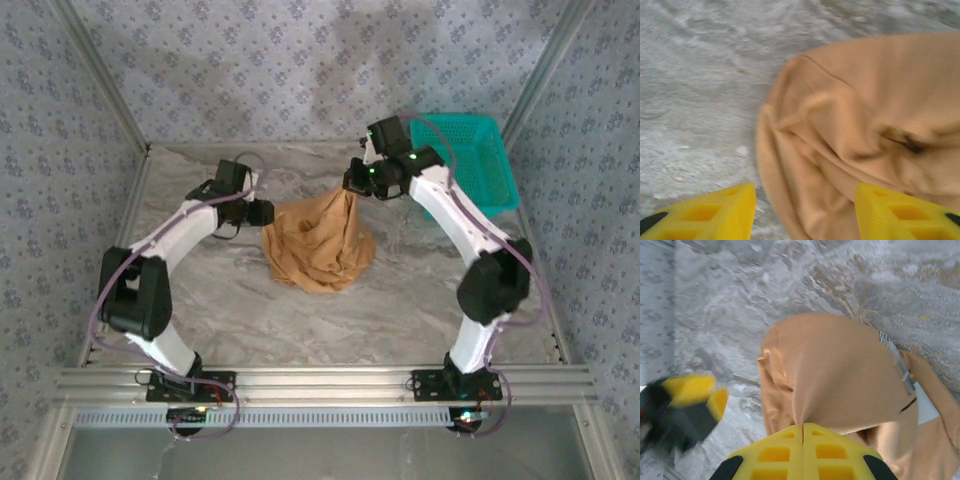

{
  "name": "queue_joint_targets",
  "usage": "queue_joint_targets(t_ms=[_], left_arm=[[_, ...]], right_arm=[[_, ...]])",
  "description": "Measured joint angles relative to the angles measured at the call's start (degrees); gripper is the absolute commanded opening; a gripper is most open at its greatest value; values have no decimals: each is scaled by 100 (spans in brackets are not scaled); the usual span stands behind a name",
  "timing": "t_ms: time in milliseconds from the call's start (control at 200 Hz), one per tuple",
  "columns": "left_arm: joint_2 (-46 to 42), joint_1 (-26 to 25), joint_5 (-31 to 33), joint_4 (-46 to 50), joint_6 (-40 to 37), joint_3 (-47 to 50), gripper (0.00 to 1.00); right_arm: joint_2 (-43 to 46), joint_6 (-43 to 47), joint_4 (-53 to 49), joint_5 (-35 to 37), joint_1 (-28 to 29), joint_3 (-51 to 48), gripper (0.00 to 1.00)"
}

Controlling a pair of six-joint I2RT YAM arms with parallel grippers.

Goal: Fold the inside-out t-shirt

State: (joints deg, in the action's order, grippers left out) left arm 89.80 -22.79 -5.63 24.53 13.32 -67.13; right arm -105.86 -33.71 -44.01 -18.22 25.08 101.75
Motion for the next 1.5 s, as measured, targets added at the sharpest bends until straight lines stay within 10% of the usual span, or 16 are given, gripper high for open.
queue_joint_targets(t_ms=[245, 655, 715, 899, 1149, 1219, 1499], left_arm=[[-909, -1668, 11, -1639, -289, 960, 76], [743, -1965, 404, -3150, 385, 728, 90], [968, -1991, 498, -3331, 472, 577, 82], [1198, -1978, 671, -3480, 568, 330, 0], [289, -1847, 787, -2632, 459, 267, 13], [26, -1847, 778, -2520, 435, 203, 0], [-162, -1753, 393, -2435, 553, 304, 0]], right_arm=[[-284, -103, -59, -76, 9, 166, 0], [337, -240, -11, -114, 20, 13, 0], [461, -284, 7, -114, 35, -7, 0], [671, -295, -9, -120, 24, -146, 0], [715, -295, -63, -127, -422, -444, 0], [695, -295, -50, -127, -485, -444, 0], [326, -177, -136, -131, -439, -190, 3]])
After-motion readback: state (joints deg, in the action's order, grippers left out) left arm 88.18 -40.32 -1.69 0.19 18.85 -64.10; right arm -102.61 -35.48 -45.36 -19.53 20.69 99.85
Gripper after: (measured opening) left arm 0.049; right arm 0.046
